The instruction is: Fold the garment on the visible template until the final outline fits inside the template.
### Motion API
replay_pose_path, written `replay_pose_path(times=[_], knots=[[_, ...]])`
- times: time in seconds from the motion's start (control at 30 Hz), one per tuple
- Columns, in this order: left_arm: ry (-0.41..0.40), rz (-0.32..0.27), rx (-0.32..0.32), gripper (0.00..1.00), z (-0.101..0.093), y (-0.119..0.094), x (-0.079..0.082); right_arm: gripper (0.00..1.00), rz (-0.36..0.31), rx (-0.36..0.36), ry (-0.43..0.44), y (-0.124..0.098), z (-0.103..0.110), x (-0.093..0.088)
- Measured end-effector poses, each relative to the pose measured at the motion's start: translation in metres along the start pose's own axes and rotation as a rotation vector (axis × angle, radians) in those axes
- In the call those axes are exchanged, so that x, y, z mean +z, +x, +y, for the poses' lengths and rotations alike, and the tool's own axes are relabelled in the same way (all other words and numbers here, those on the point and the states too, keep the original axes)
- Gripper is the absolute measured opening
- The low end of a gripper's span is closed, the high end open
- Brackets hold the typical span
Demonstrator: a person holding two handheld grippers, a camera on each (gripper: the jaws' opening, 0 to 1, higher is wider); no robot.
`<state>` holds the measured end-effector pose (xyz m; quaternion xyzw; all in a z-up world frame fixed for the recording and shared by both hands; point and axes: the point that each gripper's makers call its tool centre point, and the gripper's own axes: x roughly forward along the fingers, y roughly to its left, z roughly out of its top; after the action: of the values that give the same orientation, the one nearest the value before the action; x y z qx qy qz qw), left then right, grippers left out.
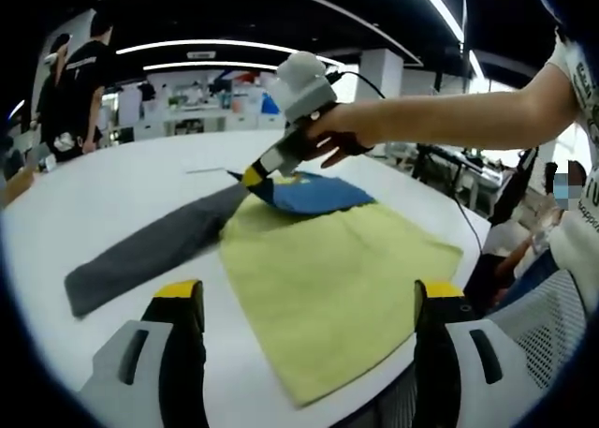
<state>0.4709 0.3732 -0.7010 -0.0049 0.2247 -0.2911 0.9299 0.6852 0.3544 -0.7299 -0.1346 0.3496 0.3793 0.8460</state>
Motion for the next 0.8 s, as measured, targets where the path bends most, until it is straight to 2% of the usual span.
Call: replay_pose_path(times=[0.23, 0.33, 0.47, 0.57, 0.8], knots=[[-0.001, -0.001, 0.004, 0.9, 0.0, -0.001, -0.001, 0.0, 0.008, 0.032, 0.039, 0.003, 0.008, -0.005], [0.0, -0.005, 0.006, 0.91, 0.0, -0.002, 0.0, 0.01, -0.003, 0.045, 0.036, 0.001, 0.009, -0.002], [0.005, -0.006, 0.008, 0.93, 0.001, -0.003, 0.001, 0.12, -0.034, 0.056, 0.063, -0.005, 0.007, 0.005], [0.01, -0.008, 0.008, 0.94, 0.001, -0.003, 0.003, 0.21, -0.049, 0.051, 0.051, -0.01, 0.003, 0.008], [0.025, -0.012, 0.009, 0.99, 0.002, -0.002, 0.006, 0.51, -0.081, 0.05, 0.048, -0.021, -0.007, 0.007]])
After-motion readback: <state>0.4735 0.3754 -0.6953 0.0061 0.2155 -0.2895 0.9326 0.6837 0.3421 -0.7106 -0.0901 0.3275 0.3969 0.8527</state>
